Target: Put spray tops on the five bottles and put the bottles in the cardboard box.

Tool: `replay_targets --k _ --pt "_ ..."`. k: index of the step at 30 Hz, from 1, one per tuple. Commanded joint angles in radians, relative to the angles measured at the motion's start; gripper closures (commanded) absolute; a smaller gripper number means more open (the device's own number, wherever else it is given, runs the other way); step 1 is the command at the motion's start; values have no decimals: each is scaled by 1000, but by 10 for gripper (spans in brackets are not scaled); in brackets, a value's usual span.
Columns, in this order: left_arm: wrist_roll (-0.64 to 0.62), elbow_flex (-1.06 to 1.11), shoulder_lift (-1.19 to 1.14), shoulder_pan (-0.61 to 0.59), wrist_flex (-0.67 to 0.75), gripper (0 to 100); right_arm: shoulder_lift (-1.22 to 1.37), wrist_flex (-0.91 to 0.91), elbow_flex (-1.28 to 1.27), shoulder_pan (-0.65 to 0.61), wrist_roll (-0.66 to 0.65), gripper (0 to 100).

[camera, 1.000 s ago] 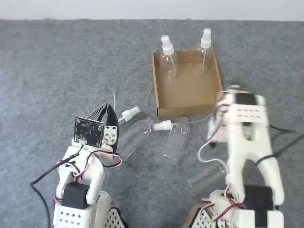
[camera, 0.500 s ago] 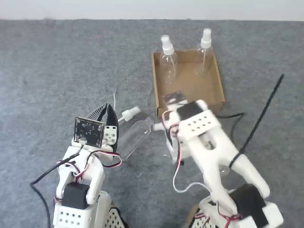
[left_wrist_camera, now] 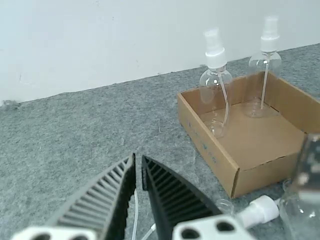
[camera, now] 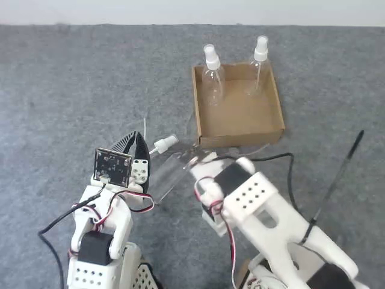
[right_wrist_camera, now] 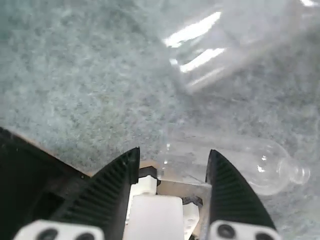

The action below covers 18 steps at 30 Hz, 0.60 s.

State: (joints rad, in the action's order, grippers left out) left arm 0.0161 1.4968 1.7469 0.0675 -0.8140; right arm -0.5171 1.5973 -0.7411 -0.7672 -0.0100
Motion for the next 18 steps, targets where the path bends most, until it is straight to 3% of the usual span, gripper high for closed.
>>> replay_targets --k 1,11,18 --pt "8 -5 6 -2 32 988 -2 2 -9 -128 -18 828" --pt "8 -5 6 -2 32 988 131 -25 -14 -120 -97 831" --pt "8 -5 6 -2 32 988 263 -41 -8 85 -236 831"
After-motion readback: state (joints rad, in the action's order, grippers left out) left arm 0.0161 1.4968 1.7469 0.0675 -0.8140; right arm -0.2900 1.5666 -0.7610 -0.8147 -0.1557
